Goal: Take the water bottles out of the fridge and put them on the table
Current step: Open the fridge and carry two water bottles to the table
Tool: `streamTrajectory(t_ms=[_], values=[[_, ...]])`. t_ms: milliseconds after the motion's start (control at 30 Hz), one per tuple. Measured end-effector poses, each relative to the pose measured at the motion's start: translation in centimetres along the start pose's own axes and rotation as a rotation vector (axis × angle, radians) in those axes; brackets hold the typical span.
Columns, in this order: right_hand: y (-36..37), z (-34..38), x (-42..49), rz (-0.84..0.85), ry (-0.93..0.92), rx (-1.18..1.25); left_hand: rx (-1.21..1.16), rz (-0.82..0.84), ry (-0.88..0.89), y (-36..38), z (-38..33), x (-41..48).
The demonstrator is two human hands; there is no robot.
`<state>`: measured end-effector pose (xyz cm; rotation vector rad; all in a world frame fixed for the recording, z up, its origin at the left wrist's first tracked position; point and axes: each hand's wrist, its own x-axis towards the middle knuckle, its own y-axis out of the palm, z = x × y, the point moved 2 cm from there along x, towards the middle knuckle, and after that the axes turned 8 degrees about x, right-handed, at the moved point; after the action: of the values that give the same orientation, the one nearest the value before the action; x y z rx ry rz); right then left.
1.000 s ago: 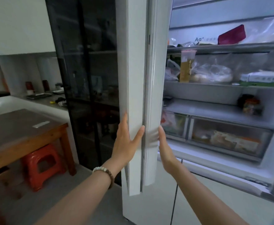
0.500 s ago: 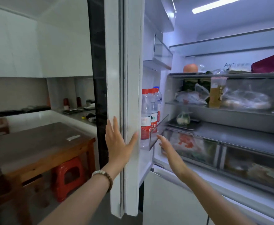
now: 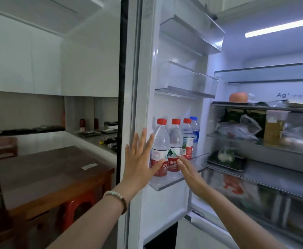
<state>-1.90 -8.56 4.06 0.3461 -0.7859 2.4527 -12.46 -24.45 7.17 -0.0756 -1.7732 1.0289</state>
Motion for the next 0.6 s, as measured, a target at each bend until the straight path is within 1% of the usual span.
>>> streamTrajectory(t_ms=[100,167,233,300,367,467,533,600], values=[[2.0,-0.8,1.7,-0.063,-0.033,-0.044,-0.038,0.032,-0.009,-0.1,2.9,0.9],[3.1,-1.0,2.4,-0.08,-0.042,-0.072,-0.107,0.055,-0.023,-0.2,4.4,1.5],[3.9,-1.2,3.3,-0.059,-0.044,-0.146,-0.162,0.076,-0.046,-0.3,5.6,2.2],[4.5,-1.2,4.3,-0.031,-0.052,-0.269,-0.193,0.113,-0.084,-0.2,6.8,3.2],[5.0,-1.1,5.4,-0.025,-0.063,-0.354,-0.289,0.156,-0.139,0.0,7.7,4.1],[6.0,-0.9,7.1,-0.037,-0.099,-0.377,-0.445,0.193,-0.2,0.2,9.0,5.4],[6.4,-0.9,8.0,-0.076,-0.134,-0.354,-0.459,0.19,-0.215,0.6,10.0,6.1],[6.6,-1.2,8.7,-0.111,-0.178,-0.35,-0.356,0.135,-0.206,1.3,10.8,6.7]])
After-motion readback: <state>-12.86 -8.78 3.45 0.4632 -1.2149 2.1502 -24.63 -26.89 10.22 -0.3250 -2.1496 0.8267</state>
